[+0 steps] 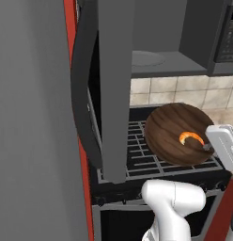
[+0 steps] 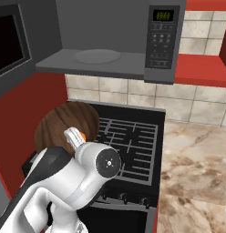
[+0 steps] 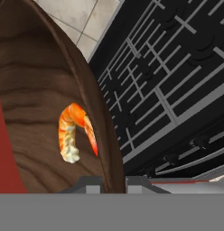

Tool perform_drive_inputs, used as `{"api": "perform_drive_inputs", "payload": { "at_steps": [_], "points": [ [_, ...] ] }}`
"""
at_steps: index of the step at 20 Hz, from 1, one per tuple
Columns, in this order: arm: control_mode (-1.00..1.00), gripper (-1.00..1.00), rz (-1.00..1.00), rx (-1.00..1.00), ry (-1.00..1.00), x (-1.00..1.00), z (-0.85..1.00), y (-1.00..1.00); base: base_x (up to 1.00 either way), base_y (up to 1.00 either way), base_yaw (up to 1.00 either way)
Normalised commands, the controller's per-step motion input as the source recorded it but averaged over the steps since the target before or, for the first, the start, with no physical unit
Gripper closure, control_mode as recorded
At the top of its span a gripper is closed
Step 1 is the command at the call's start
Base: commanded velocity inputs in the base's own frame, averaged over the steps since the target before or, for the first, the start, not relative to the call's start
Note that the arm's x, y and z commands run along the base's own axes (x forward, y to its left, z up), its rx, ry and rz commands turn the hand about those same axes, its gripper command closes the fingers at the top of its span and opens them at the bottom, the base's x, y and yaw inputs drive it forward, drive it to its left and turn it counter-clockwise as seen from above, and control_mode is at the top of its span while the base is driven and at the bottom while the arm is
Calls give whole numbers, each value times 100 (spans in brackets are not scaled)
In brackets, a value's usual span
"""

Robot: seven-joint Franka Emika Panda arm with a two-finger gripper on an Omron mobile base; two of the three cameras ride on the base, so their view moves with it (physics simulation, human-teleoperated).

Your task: Remove the tangerine from the bowl and place it on the small plate. Then place the bowl with only the shrimp in the microwave, close the door, and press the start button to microwave the shrimp.

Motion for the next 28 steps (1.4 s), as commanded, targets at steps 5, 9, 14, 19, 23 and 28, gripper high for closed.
{"api": "perform_drive_inputs", "payload": {
  "at_steps": [5, 9, 14, 19, 23, 28],
  "points": [
    [100, 100, 0, 0, 0, 0, 0, 0, 8, -56, -1],
    [100, 100, 0, 0, 0, 0, 0, 0, 10, -49, -4],
    [100, 100, 0, 0, 0, 0, 0, 0, 16, -32, -2],
    [100, 100, 0, 0, 0, 0, 0, 0, 35, 0, -1],
    [100, 100, 0, 0, 0, 0, 0, 0, 54, 7, 0],
    [100, 100, 0, 0, 0, 0, 0, 0, 25, 10, 0]
  ]
}}
